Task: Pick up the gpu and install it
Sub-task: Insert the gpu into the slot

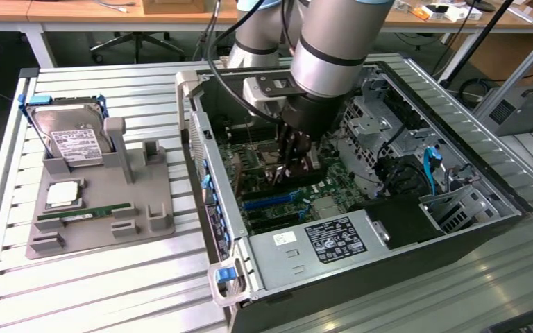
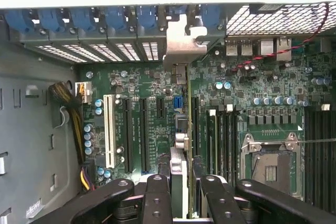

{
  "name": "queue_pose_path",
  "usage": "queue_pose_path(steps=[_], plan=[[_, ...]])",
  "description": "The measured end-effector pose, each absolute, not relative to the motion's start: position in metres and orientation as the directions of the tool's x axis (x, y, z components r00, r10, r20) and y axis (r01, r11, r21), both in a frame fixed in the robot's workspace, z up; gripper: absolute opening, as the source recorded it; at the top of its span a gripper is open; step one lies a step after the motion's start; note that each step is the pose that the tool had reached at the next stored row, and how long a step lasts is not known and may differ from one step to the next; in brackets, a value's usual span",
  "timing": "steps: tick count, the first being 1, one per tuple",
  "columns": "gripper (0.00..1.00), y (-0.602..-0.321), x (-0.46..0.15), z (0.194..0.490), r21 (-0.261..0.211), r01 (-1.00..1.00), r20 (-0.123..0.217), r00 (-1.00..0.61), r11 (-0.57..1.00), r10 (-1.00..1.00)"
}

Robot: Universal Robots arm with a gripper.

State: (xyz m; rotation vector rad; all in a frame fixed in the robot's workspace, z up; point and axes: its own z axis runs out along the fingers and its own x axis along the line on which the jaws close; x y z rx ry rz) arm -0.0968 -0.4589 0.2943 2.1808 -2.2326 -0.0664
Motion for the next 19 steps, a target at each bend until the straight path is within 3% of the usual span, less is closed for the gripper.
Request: queue_pose_path(steps=[19], plan=[[0.27,-0.458,-0.110,0.277,0.044,-0.999,-0.006,-0.024,0.023,-1.000]])
